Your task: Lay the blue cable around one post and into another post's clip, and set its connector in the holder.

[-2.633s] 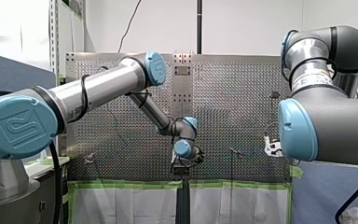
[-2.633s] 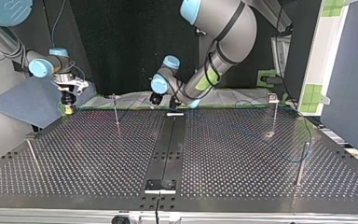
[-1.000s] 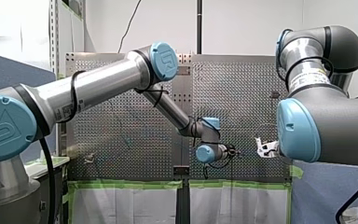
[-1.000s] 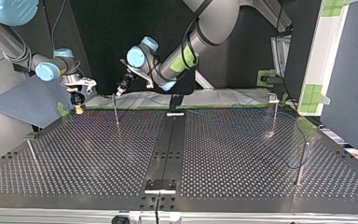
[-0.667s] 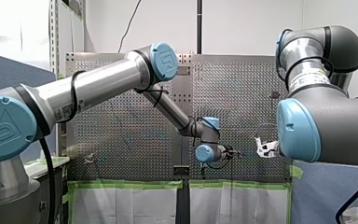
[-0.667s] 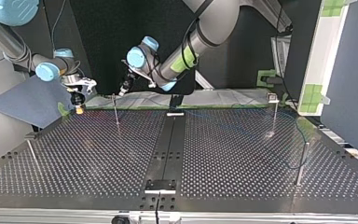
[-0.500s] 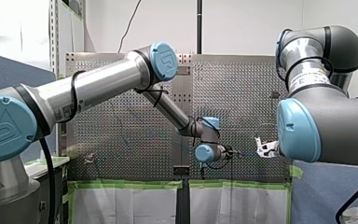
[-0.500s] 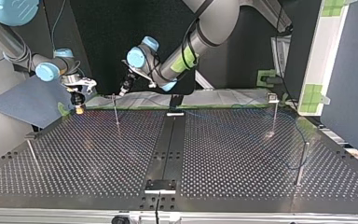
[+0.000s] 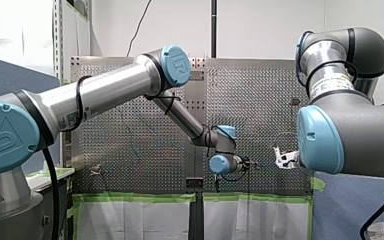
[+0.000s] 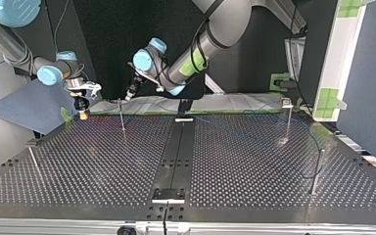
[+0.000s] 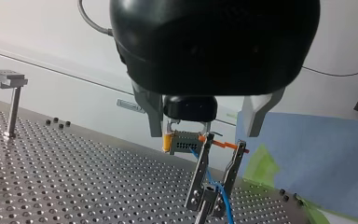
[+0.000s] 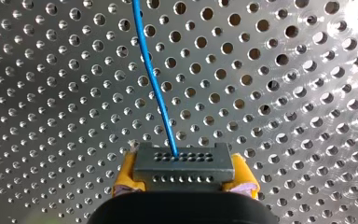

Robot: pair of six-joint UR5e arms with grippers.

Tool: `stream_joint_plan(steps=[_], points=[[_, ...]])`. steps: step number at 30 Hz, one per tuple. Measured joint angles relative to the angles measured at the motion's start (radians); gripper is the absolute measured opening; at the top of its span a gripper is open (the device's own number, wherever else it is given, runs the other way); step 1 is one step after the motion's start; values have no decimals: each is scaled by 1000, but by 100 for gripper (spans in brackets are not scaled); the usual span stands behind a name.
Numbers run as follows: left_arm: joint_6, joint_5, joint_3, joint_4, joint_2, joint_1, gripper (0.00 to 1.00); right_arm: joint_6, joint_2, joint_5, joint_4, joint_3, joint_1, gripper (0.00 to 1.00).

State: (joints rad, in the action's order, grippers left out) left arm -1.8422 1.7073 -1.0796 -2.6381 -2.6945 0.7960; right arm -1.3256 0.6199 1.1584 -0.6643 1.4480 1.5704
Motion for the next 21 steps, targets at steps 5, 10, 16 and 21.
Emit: stream_joint_plan(steps=[5, 10, 16, 21], points=[[0, -2, 0, 0, 0, 2, 84, 0, 0, 0, 4, -3, 0, 0], [0, -3, 0, -3, 0, 2, 84, 0, 0, 1, 6, -4, -1, 0], [0, -9, 0, -18, 0, 1, 84, 0, 0, 1, 6, -5, -1, 0], [11, 2, 0, -38, 0, -1, 84, 0, 0, 1, 7, -6, 0, 0]])
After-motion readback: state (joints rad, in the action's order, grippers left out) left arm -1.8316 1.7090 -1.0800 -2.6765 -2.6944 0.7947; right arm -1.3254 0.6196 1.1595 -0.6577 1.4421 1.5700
